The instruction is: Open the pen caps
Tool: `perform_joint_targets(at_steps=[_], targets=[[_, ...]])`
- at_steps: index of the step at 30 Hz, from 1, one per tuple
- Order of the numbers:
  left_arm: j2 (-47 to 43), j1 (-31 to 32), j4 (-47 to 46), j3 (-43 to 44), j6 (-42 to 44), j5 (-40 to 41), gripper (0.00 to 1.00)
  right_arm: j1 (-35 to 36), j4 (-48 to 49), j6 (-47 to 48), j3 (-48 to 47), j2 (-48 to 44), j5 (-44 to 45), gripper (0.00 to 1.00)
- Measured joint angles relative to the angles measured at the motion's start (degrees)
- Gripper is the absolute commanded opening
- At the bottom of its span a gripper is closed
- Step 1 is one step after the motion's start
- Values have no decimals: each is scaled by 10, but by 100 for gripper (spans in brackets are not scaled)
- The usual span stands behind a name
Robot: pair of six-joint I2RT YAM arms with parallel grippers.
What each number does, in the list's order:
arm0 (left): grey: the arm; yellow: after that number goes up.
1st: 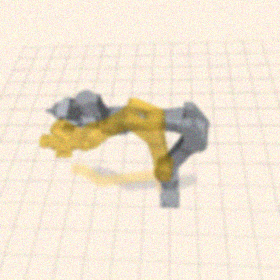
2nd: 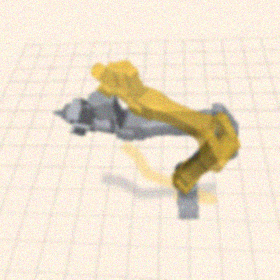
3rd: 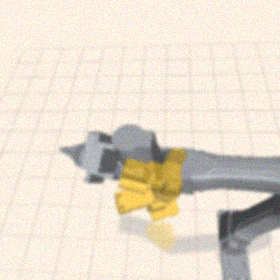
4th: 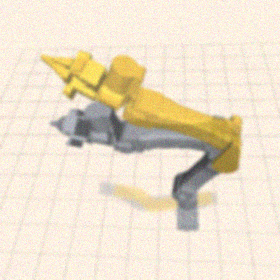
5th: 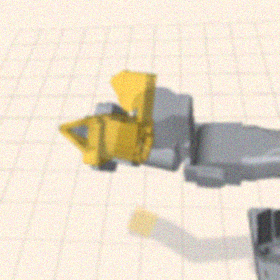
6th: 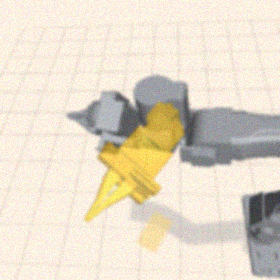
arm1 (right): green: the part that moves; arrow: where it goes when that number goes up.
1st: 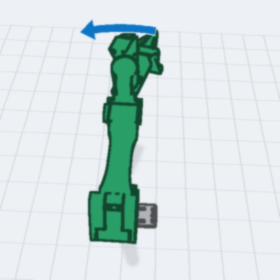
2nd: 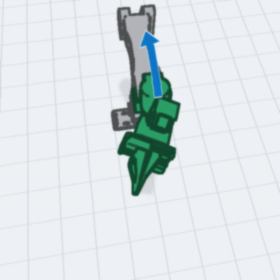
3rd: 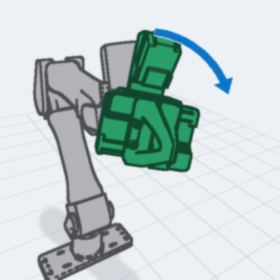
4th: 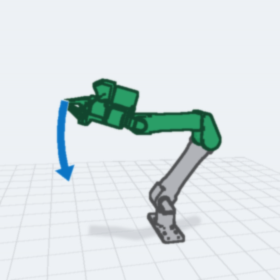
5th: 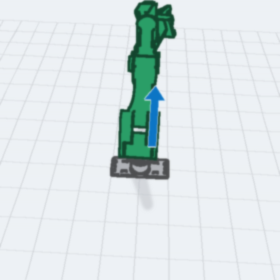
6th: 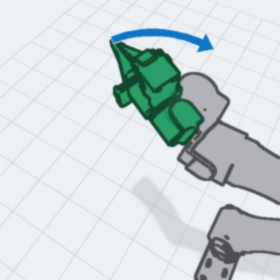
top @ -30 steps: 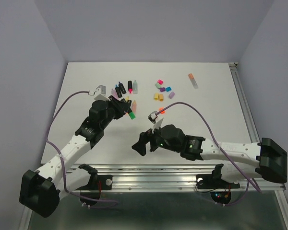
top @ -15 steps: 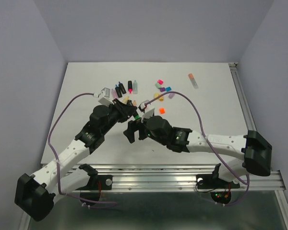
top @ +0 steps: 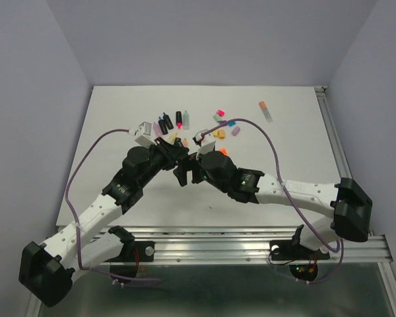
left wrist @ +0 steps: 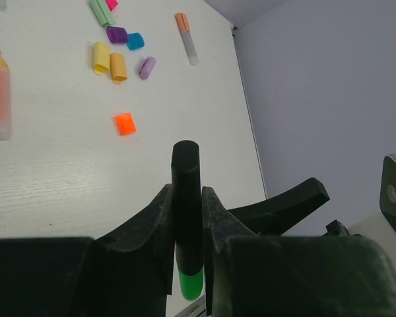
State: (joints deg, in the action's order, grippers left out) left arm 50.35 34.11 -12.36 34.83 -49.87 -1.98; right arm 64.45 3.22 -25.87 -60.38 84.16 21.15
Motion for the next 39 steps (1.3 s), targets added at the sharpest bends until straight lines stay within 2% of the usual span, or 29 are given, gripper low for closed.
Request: perform_joint_targets(at_steps=[3,8,13,14,17,20,28,36,39], targets=[[0,0,0,0,0,1,0,-3,-2,5,0,0,-7,72],[0,1,0,0,0,3,0,-3,-2,8,0,0,-31,69],[2,1,0,0,1,1,0,-3,-2,15,0,0,-40,54],[2,1,0,0,1,1,0,-3,-3,17,0,0,-42,42],[2,1,-1,0,5,0,0,-7,-10,22,0,0,-41,27],[2,1,0,0,9,0,0,-10,-12,28,0,0,-45,1],[15,6,0,2,20,3,0,-11,6,21,32,-14,-55,1],[98,14,49,48,24,-89,0,-20,152,-48,212,-101,-102,1],[116,7,69,66,24,-129,0,-12,182,-68,247,-124,-100,1]])
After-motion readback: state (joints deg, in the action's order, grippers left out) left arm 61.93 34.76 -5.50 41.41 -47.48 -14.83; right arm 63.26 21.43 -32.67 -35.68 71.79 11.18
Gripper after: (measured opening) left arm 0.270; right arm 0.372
